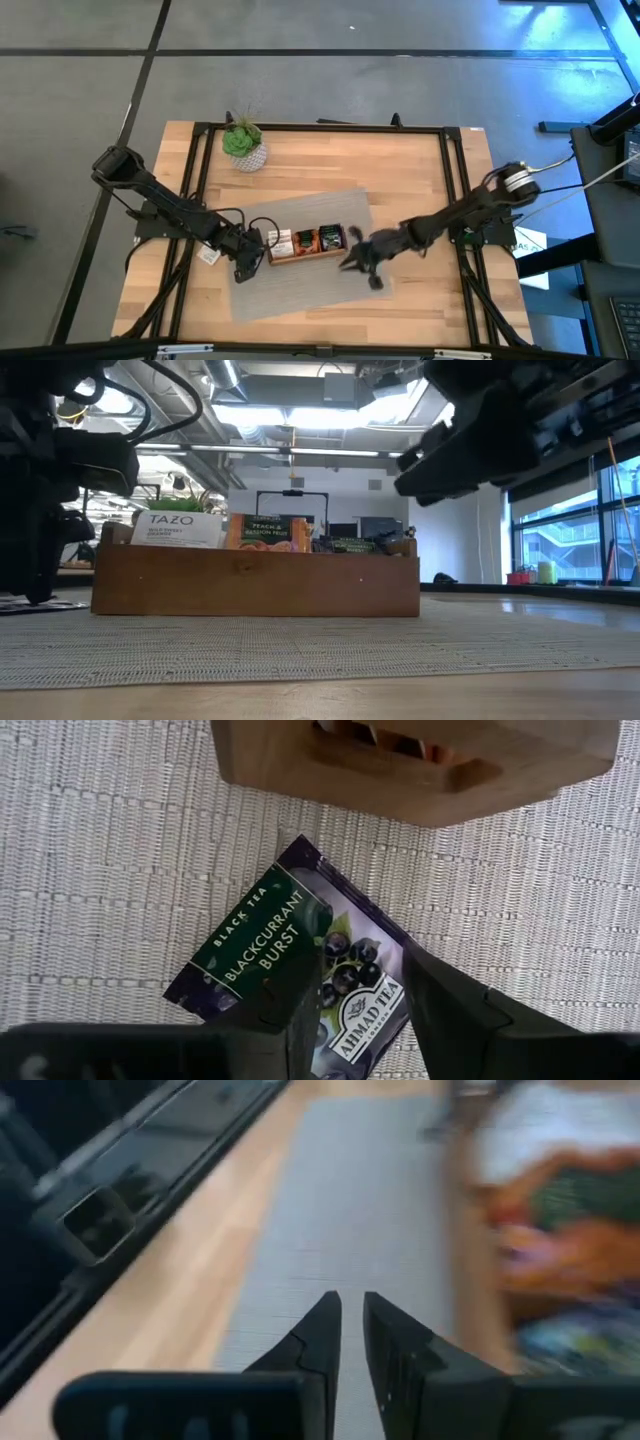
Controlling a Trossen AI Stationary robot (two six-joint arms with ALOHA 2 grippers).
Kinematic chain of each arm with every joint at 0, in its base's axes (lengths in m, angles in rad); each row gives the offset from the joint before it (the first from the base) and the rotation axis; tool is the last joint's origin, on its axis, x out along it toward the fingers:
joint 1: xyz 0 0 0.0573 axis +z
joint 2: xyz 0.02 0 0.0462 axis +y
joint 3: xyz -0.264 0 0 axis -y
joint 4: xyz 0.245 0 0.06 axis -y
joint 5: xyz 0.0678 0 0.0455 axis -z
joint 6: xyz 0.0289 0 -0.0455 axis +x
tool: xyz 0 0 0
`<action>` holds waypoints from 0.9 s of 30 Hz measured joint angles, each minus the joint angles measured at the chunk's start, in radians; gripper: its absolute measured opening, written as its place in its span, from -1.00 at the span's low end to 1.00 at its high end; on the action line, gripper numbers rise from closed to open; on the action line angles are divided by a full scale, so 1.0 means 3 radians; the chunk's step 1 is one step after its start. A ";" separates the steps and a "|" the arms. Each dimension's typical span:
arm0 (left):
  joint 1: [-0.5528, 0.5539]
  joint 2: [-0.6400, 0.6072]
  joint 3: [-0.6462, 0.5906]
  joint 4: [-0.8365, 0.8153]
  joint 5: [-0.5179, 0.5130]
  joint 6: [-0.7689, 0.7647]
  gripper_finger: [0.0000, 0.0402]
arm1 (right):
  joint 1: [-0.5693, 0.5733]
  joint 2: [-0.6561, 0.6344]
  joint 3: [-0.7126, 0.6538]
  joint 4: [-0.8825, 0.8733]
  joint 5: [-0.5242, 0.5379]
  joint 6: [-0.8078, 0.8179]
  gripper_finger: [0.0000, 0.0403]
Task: Pick & Place Tea
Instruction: Put the purple tea bag into the right section of the wooden organizer
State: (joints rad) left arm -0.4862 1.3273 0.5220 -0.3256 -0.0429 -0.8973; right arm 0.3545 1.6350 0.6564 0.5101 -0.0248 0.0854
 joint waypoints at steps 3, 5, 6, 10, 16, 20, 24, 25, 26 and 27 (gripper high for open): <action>0.0000 0.0000 0.0000 0.0001 0.0002 0.0007 -0.32 | 0.0112 0.0268 0.0385 -0.0353 0.0013 -0.0129 -0.75; 0.0000 0.0000 0.0000 0.0003 0.0019 0.0007 -0.33 | 0.0172 0.0458 0.0641 -0.0626 0.0209 -0.0128 -0.75; -0.0002 0.0000 0.0000 0.0003 0.0024 0.0006 -0.33 | 0.0198 0.0554 0.0777 -0.0776 0.0300 -0.0130 -0.75; -0.0013 0.0000 0.0000 0.0013 0.0029 -0.0012 -0.34 | 0.0278 0.0943 0.1265 -0.1230 0.0642 -0.0113 -0.75; -0.0013 0.0000 0.0000 0.0073 0.0032 -0.0016 -0.33 | 0.0271 0.1411 0.1849 -0.1402 0.0729 -0.0122 -0.75; -0.0013 0.0000 0.0000 0.0177 0.0033 0.0004 -0.32 | 0.0279 0.1628 0.2192 -0.1399 0.0691 -0.0310 -0.75; -0.0013 -0.0001 0.0000 0.0254 0.0025 0.0062 -0.33 | 0.0245 0.1841 0.2508 -0.1508 0.0602 -0.0476 -0.75; -0.0013 -0.0001 0.0000 0.0251 0.0020 0.0063 -0.33 | 0.0231 0.1897 0.2590 -0.1556 0.0604 -0.0489 -0.75; -0.0013 -0.0001 0.0000 0.0252 0.0014 0.0065 -0.33 | 0.0219 0.1945 0.2666 -0.1622 0.0606 -0.0499 -0.75; -0.0013 -0.0001 0.0000 0.0252 0.0014 0.0066 -0.33 | 0.0204 0.1989 0.2739 -0.1705 0.0605 -0.0508 -0.75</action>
State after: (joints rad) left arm -0.4900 1.3270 0.5220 -0.2501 -0.0387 -0.8774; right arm 0.4157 2.2317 1.4782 -0.0015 0.1566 -0.0669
